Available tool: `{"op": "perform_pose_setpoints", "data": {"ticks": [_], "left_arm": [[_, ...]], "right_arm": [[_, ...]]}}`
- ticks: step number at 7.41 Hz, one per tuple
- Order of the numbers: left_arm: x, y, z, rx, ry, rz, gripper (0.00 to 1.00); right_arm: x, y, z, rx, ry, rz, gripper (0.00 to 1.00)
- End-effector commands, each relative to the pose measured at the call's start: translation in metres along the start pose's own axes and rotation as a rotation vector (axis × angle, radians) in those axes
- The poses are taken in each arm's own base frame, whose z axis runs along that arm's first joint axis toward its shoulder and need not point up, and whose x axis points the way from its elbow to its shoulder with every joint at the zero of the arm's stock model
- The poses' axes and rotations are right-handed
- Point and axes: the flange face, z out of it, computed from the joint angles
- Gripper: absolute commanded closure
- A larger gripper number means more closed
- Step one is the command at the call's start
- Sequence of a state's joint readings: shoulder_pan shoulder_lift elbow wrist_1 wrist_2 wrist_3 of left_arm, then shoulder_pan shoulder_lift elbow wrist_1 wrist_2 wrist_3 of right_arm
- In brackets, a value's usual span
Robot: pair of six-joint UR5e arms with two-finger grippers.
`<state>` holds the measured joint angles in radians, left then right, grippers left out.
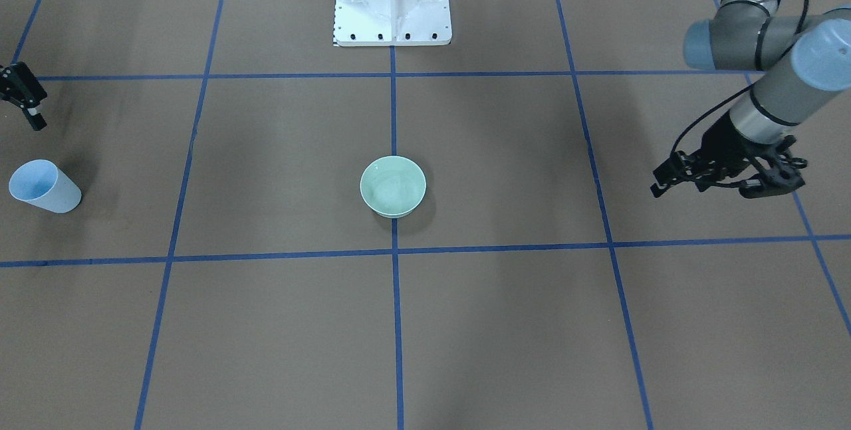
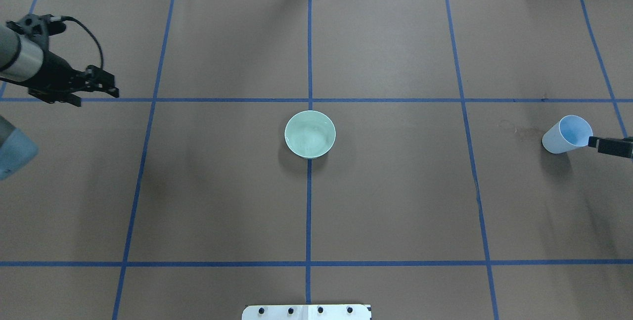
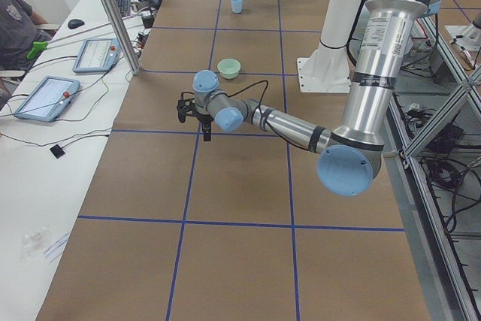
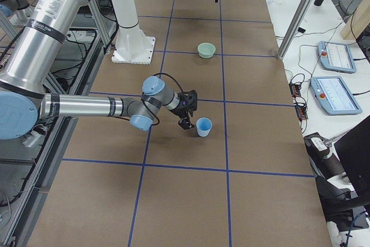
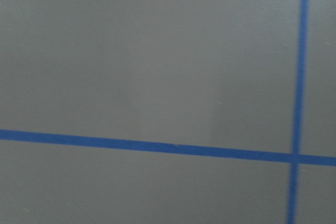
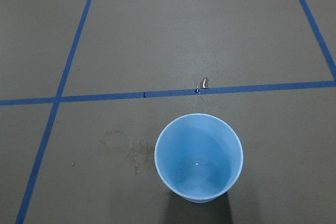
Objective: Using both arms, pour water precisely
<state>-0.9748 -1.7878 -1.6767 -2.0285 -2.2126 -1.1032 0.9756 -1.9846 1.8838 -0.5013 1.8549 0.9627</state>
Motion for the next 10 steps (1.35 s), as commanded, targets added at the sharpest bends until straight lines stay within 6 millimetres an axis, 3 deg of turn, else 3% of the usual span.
{"op": "perform_pose_setpoints", "data": {"ticks": [1, 2, 3, 4, 5, 7, 10], "left_arm": [[0.137, 0.048, 0.026, -0.064, 0.05, -0.091, 0.0], [0.213, 0.081, 0.041, -0.086, 0.0, -0.073, 0.0], [0.27, 0.114, 0.052, -0.092, -0.057, -0.04, 0.0], [0.3, 0.139, 0.06, -0.099, -0.05, -0.004, 0.0], [0.327, 0.142, 0.07, -0.109, -0.05, 0.003, 0.0], [0.362, 0.136, 0.1, -0.122, -0.059, 0.012, 0.02], [0.358, 0.133, 0.111, -0.12, -0.052, 0.013, 0.09]], "right_arm": [[0.025, -0.076, -0.026, -0.059, 0.005, -0.081, 0.0], [0.02, -0.108, -0.027, -0.088, 0.012, -0.113, 0.0], [0.013, -0.126, -0.023, -0.129, 0.02, -0.126, 0.0], [0.011, -0.134, -0.019, -0.184, 0.025, -0.125, 0.0], [0.018, -0.141, -0.023, -0.241, 0.007, -0.173, 0.0], [0.038, -0.146, -0.026, -0.333, 0.002, -0.272, 0.0], [0.047, -0.144, -0.018, -0.354, 0.008, -0.285, 0.0]]}}
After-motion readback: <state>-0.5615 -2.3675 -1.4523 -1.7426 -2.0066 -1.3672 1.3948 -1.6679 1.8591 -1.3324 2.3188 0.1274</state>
